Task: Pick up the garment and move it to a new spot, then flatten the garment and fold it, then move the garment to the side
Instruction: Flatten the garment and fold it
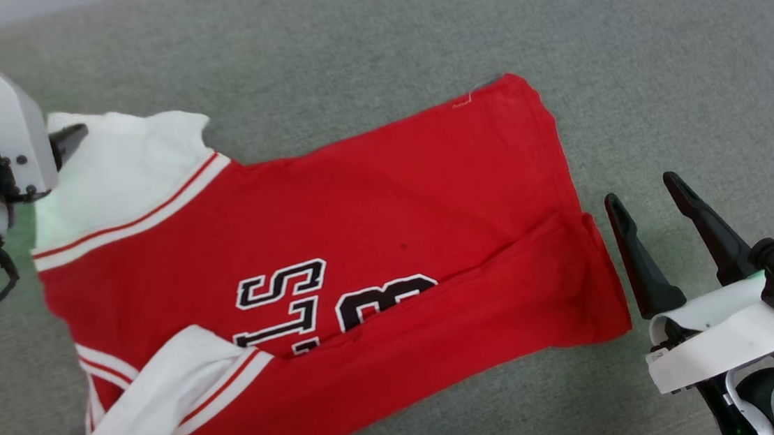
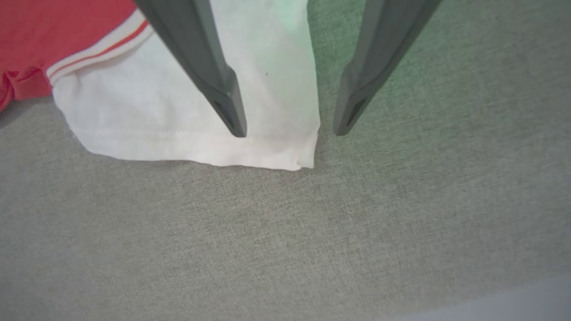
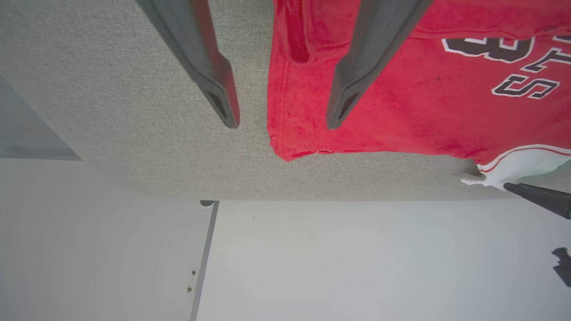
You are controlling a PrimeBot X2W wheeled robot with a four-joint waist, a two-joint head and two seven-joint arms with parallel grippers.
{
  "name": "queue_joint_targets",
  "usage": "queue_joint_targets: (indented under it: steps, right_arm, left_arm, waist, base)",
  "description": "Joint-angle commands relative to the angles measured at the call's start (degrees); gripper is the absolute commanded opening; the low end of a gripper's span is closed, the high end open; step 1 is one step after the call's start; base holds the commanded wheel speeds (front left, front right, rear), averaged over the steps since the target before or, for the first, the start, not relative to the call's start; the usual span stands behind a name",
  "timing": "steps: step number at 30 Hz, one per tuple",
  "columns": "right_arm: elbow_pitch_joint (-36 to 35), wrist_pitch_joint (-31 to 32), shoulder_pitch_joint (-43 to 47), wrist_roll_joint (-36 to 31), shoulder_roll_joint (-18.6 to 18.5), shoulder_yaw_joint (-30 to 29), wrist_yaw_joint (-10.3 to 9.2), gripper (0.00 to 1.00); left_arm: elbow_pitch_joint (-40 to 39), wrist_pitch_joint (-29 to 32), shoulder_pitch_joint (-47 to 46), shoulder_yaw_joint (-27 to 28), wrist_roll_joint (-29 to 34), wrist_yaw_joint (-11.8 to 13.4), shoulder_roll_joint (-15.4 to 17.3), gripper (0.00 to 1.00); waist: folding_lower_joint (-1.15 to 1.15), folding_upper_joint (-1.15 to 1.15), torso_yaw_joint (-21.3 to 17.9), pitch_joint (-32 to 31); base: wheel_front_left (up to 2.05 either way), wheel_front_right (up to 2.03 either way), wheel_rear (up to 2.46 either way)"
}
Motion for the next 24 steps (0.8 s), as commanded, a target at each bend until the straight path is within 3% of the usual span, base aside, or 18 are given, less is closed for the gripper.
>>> queue_joint_targets:
  steps: [1,10,11,12,13,18,24]
  right_arm:
    - [0.2,0.0,-1.0,0.6,0.2,0.0,-0.06,1.00]
    - [1.0,0.6,-2.0,1.4,0.0,0.1,-0.06,1.00]
    - [1.1,0.9,-2.1,1.4,-0.1,0.2,-0.06,1.00]
    - [1.0,1.1,-2.3,1.5,-0.2,0.2,-0.06,1.00]
    - [0.9,1.6,-2.4,2.0,-0.1,0.2,-0.06,1.00]
    - [0.2,5.0,-3.5,4.1,-0.4,0.1,-0.06,1.00]
    - [1.4,15.2,-10.1,5.9,-3.5,1.1,-0.06,1.00]
  left_arm:
    - [0.8,0.6,-0.9,-0.2,0.0,0.1,-0.2,1.00]
    - [6.3,6.9,-0.7,-2.6,0.4,-0.2,-2.5,1.00]
    - [6.5,7.2,-0.6,-2.8,0.3,-0.4,-2.8,0.90]
    - [6.8,7.4,-0.7,-2.9,0.3,-0.7,-3.1,0.65]
    - [7.0,8.0,-0.5,-2.8,-0.1,-0.8,-3.6,0.00]
    - [7.5,5.6,-1.8,-2.6,0.3,-1.9,-5.0,0.00]
    - [9.1,5.0,-2.9,-2.6,0.3,-2.7,-7.0,0.00]
  waist:
    - [0.00,0.00,-0.8,1.0]
    - [0.00,0.00,-1.0,1.8]
    - [0.00,0.00,-1.0,1.8]
    - [0.00,0.00,-1.0,1.9]
    - [0.00,0.00,-1.0,1.9]
    - [0.00,0.00,-0.4,2.0]
    - [0.00,0.00,0.7,2.2]
  base:
    - [0.00,0.00,0.00]
    - [0.00,0.00,0.00]
    - [0.00,0.00,0.00]
    - [0.00,0.00,0.00]
    - [0.00,0.00,0.00]
    - [0.00,0.00,0.00]
    - [0.00,0.00,0.00]
